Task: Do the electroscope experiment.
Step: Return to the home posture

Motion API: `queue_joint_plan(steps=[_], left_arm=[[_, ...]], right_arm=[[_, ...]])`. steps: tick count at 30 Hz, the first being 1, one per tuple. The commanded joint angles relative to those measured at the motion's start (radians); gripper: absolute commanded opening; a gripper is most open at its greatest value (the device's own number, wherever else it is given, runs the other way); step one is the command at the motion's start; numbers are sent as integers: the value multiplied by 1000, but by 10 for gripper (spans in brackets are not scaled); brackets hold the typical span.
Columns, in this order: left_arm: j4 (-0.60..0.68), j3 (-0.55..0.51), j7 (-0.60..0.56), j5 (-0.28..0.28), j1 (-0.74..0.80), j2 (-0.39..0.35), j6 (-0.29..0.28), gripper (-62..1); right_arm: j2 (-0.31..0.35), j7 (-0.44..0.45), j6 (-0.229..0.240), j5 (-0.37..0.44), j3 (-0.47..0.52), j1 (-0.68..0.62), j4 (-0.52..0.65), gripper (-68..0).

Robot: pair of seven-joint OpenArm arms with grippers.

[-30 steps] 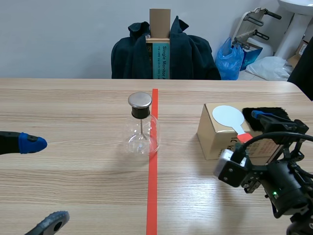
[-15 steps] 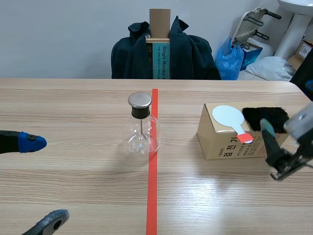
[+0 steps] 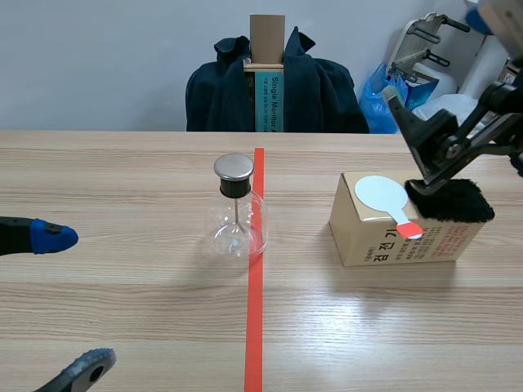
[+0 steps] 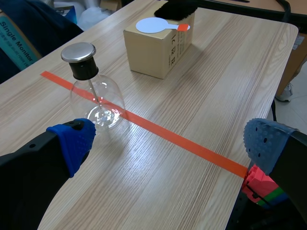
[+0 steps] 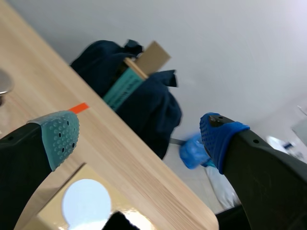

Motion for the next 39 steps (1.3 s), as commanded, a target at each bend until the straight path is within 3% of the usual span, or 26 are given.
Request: queue_joint_plan(steps=[1, 3, 5, 14, 18, 26, 39], left_arm=[[4, 4, -14, -8, -6, 8, 2, 14], [4, 4, -14, -8, -6, 11, 2, 14], [4, 5, -14, -8, -6, 14, 2, 14], [4, 5, -14, -8, -6, 49, 13, 14], [4, 4, -13, -7, -6, 77, 67, 14], [4, 4, 27, -7, -6, 91, 89, 14], [4, 4, 27, -8, -6, 91, 96, 14]], right_arm=[[-15, 3, 48, -24, 14, 0, 2, -163], [-43, -5, 120, -39, 14, 0, 2, -163], [-84, -22, 153, -44, 14, 0, 2, -163], [-272, -69, 179, -174, 14, -2, 2, -163], [-317, -69, 223, -240, 14, -2, 2, -163], [-365, -82, 245, -254, 14, -2, 2, -163], [-366, -84, 245, -254, 14, -2, 2, -163]])
